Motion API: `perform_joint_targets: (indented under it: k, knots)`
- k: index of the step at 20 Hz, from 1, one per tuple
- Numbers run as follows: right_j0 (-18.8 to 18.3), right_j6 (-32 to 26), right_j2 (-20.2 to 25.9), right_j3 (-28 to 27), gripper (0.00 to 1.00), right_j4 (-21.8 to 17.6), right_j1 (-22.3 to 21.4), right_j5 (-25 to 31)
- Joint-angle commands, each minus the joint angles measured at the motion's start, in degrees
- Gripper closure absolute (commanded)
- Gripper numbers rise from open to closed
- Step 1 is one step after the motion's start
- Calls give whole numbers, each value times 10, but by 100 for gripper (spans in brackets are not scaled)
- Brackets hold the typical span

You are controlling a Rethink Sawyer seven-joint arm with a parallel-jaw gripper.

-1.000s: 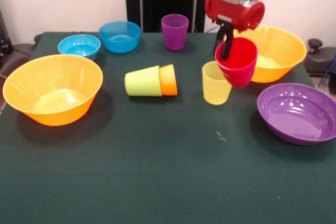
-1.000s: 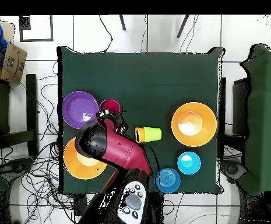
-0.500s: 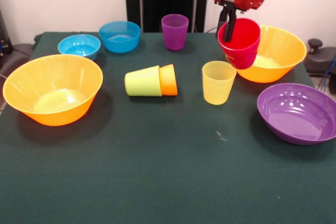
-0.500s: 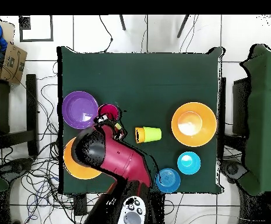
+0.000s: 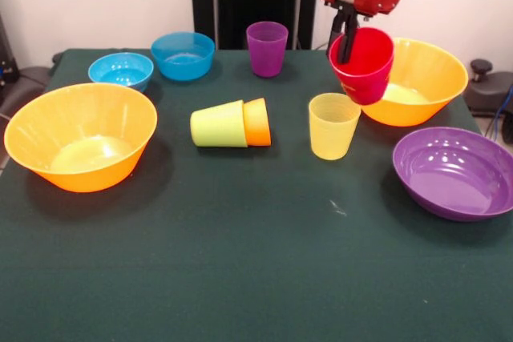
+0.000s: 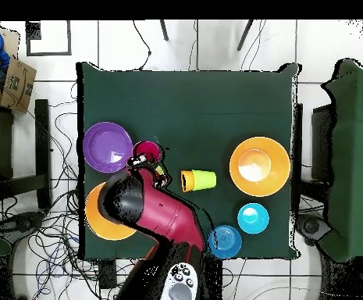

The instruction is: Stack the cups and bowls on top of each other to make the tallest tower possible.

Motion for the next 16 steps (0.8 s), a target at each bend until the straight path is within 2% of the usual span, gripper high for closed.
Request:
perform_joint_targets:
  k: [1,8,13,16]
  knots:
    - [-82,34,63,-1,100,-32,36,-1]
    - [-132,6,66,-28,100,-69,41,-6]
    - [-203,-36,101,-53,100,-117,43,-9]
    - [-231,-45,120,-64,100,-141,46,-6]
